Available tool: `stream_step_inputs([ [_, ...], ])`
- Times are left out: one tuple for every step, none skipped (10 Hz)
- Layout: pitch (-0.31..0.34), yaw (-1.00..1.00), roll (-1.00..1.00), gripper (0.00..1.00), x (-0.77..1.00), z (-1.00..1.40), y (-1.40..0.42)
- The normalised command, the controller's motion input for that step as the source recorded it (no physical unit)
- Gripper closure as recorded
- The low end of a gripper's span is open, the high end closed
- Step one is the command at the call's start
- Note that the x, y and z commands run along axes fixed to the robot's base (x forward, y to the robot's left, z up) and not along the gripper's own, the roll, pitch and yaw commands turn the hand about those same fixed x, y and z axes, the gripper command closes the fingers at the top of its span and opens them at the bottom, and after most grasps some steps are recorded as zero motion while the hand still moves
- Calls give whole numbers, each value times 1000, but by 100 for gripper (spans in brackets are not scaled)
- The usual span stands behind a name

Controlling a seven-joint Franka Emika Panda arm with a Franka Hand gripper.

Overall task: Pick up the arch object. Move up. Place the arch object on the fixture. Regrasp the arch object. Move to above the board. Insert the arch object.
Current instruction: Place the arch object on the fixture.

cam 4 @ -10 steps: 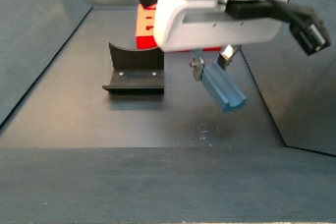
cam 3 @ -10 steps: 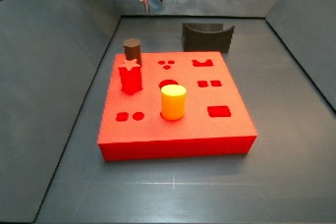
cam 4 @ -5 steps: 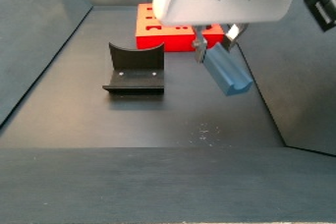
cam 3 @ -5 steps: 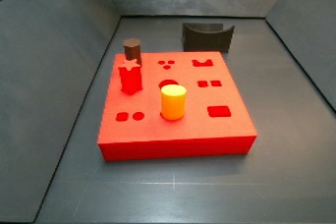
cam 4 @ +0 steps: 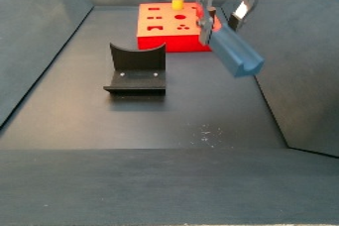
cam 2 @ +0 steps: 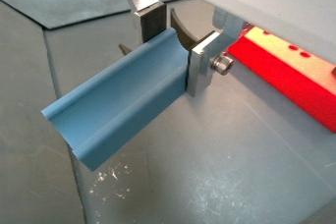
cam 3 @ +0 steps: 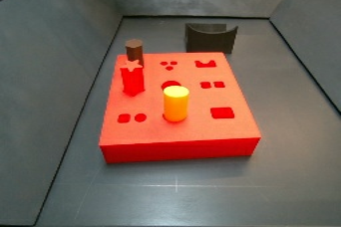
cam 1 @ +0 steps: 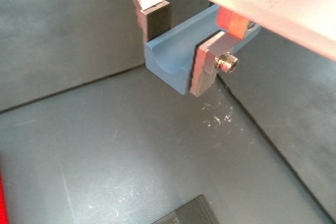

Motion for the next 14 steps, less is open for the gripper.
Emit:
stream_step_inputs([
  [111, 33, 106, 100, -14, 511, 2],
  [115, 32, 99, 100, -5, 343, 2],
  [117, 32, 100, 100, 0, 211, 5],
  [524, -1000, 57, 100, 1000, -127, -495],
  [549, -1000, 50, 100, 1000, -141, -476],
  [556, -898, 34, 100, 1000, -115, -391],
  [463, -649, -5, 100, 1000, -94, -342],
  [357, -431, -14, 100, 1000, -89, -307],
  [272, -275, -10, 100, 1000, -82, -272],
  [199, -135, -13, 100, 1000, -64, -226],
  [169, -77, -16, 100, 1000, -53, -194],
  [152, -28, -22, 100, 1000, -47, -163],
  [150, -6, -26, 100, 1000, -37, -137],
  [151, 4, -27, 100, 1000, -32, -121],
])
